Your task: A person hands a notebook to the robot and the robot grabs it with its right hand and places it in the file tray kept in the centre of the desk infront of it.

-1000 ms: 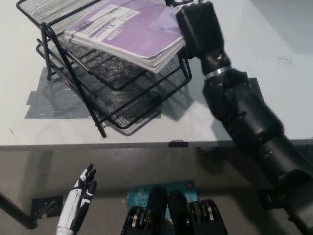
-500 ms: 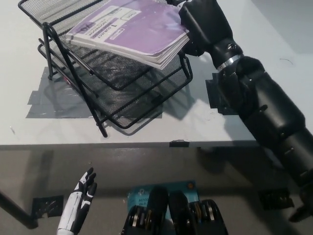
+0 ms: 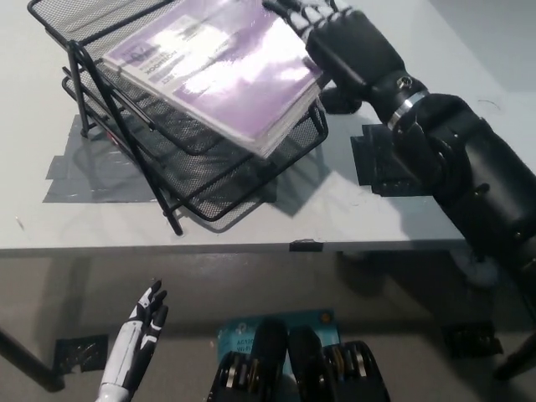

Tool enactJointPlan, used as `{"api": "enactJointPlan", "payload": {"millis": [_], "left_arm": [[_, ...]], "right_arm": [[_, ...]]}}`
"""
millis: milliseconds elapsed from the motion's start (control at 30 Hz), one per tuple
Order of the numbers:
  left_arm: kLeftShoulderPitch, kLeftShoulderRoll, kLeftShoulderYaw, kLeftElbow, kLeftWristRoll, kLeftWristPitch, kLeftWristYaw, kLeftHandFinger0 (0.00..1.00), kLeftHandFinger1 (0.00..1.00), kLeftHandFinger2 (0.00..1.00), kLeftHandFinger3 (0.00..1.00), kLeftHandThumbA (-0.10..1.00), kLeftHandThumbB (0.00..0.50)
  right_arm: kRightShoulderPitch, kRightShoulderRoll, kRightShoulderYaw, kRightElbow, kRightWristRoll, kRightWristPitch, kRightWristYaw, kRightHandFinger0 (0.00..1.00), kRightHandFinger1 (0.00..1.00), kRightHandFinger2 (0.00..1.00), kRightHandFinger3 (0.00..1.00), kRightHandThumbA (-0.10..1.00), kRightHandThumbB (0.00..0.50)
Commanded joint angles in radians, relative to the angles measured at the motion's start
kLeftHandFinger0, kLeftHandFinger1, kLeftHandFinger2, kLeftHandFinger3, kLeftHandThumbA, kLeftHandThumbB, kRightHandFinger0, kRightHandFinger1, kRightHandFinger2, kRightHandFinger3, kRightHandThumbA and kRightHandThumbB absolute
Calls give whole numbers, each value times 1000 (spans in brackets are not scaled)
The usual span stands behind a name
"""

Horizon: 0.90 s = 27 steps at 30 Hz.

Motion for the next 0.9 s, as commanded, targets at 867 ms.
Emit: {"api": "enactJointPlan", "payload": {"millis": [867], "left_arm": [[-110, 21, -13, -40, -10, 1, -32, 1000, 1000, 1000, 1000, 1000, 454]], "right_arm": [[-287, -725, -153, -941, 1103, 524, 676, 1000, 1000, 1000, 1000, 1000, 500]]}}
